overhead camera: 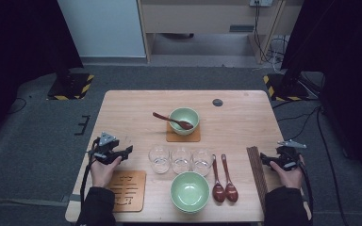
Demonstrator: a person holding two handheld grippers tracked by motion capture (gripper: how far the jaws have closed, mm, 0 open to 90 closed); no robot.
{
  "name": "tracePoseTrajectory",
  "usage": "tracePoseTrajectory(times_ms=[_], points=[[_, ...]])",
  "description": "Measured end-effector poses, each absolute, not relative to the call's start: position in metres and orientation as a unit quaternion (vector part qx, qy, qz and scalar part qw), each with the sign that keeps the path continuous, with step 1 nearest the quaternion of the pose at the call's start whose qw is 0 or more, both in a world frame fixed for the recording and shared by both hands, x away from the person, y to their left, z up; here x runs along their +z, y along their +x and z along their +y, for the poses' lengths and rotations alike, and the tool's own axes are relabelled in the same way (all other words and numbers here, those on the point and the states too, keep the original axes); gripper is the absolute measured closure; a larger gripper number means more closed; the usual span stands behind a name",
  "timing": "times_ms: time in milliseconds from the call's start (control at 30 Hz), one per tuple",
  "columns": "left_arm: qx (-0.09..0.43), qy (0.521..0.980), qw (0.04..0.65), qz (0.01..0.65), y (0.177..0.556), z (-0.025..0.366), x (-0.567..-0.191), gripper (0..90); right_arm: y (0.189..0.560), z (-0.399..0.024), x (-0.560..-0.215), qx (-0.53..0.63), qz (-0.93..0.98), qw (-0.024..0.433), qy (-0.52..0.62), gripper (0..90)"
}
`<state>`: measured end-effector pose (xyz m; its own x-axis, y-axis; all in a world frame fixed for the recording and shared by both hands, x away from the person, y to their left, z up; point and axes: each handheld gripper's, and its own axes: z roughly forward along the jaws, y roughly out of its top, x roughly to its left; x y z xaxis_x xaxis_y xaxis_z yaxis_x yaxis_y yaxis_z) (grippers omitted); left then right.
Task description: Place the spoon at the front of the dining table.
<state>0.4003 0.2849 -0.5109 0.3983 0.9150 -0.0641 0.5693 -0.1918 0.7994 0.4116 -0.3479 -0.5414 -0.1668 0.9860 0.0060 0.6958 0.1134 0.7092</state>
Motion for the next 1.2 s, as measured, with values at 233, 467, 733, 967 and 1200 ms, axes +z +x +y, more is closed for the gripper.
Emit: tracePoseTrajectory(times_ms=[233, 467, 733, 967, 1200], points=[[0.236, 0.744, 0.355, 0.514, 0.397, 0.295, -0.518, 29.1, 0.411, -0.348, -0.541, 0.296, 0.702, 0.246, 0.599, 1.6], [0.23, 0.738, 0.344, 0.533, 0.396, 0.308, -0.529, 27.9, 0.409, -0.348, -0.541, 0.296, 0.695, 0.253, 0.605, 5.3], [0.228, 0.736, 0.339, 0.54, 0.395, 0.317, -0.535, 27.2, 0.404, -0.349, -0.532, 0.298, 0.689, 0.258, 0.608, 6.0], [0.231, 0.736, 0.335, 0.541, 0.394, 0.316, -0.535, 26.3, 0.395, -0.348, -0.514, 0.317, 0.685, 0.269, 0.598, 6.2], [0.24, 0.738, 0.322, 0.542, 0.394, 0.314, -0.536, 23.2, 0.387, -0.339, -0.496, 0.334, 0.692, 0.276, 0.577, 6.3]])
